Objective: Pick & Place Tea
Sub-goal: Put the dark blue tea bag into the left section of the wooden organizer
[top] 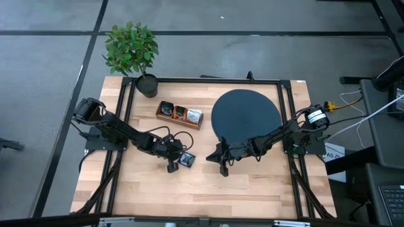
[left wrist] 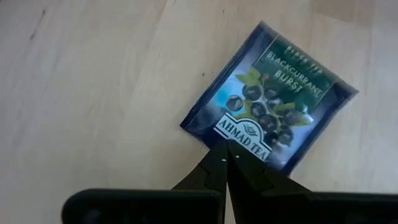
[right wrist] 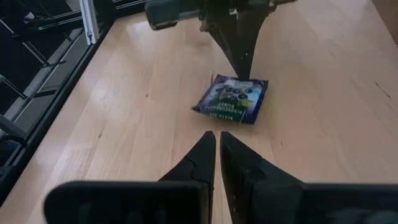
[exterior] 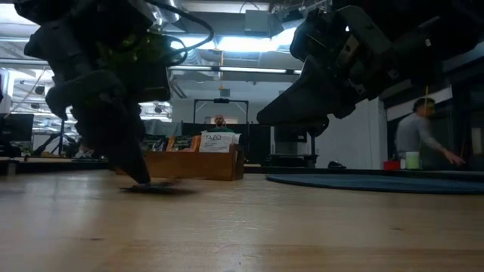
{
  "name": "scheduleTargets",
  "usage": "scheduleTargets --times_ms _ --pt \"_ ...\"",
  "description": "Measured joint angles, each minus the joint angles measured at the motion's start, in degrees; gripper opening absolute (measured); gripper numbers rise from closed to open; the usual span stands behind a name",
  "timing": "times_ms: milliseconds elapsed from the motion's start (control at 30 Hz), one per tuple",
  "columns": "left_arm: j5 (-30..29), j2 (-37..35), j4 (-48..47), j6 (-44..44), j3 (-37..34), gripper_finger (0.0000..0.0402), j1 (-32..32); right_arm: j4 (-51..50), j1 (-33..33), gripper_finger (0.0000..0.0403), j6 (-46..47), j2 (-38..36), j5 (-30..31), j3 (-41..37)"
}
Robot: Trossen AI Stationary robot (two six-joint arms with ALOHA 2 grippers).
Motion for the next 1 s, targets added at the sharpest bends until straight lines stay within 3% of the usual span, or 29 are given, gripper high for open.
scheduleTargets --times_ms 433,800,1000 --pt "1.08 2.70 3.50 -0.13 0.18 0.0002 0.04 0.41 0.00 0.0028 1.31 0.00 0.00 0.00" --pt "0.71 2.91 5.80 -0.94 0.00 0.0003 0.00 -3.98 0.02 0.0028 25.24 0.00 -0.05 0.04" --pt "-0.81 3.01 6.80 -2.82 -0.05 0.0002 -0.04 -3.98 0.04 0.0038 31.55 0.00 2.39 0.04"
